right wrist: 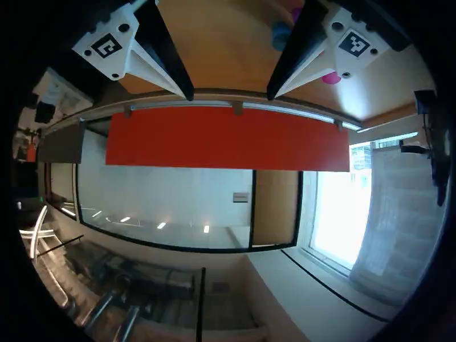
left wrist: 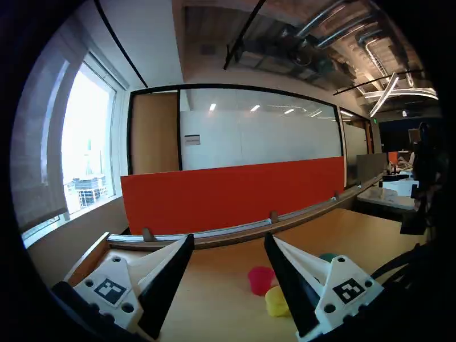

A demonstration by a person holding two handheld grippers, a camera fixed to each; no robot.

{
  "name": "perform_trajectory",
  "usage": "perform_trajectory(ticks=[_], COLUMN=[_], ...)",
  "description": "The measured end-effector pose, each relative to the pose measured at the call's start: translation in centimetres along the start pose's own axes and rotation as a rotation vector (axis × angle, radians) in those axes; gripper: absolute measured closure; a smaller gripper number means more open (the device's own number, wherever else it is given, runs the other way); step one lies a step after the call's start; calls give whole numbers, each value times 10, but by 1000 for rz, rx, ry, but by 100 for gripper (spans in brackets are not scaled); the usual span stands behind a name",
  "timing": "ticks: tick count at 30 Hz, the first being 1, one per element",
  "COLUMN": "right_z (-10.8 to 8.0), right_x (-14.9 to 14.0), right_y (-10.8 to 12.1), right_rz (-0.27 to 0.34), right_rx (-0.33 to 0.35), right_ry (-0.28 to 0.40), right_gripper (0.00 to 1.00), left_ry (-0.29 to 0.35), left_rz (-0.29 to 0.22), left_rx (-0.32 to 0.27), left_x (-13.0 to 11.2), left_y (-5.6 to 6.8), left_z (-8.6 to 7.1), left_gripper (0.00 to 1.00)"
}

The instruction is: Pour water

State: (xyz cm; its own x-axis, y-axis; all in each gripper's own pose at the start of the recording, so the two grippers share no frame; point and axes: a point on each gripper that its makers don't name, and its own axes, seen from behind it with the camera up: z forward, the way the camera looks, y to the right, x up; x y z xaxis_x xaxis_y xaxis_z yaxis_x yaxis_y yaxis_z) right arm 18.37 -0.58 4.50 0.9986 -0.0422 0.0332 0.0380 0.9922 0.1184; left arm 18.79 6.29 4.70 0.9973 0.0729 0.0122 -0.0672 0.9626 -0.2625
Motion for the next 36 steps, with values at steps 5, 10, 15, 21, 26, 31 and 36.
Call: perform_trajectory(ticks=[5,10,15,21,26,31,36], right_z=[4,6,8,11,13,14,17], right_x=[-2,-5,-13,-19,-22,-25,-26], right_y=[-1,-12,-25,-36,-42,-48,-48], right_rz=[-30,-75,-149,-237,-259,-251,-235], right_rx=[23,85,161,219,252,289,308], right_ry=[-18,-43,-81,-107,-126,-146,-164], right_gripper=[0,0,0,0,0,0,0], left_ry=[-28,-48,-74,-104,-137,-160,-172], left_rz=[16,30,62,124,147,148,156], left_rx=[-32,-69,-128,-198,-233,-260,-294], left_x=[-8,-14,-20,-29,-40,-49,-53], left_y=[6,11,22,38,49,57,66], left_z=[3,5,6,8,12,16,18], left_gripper=[9,9,9,9,9,9,9])
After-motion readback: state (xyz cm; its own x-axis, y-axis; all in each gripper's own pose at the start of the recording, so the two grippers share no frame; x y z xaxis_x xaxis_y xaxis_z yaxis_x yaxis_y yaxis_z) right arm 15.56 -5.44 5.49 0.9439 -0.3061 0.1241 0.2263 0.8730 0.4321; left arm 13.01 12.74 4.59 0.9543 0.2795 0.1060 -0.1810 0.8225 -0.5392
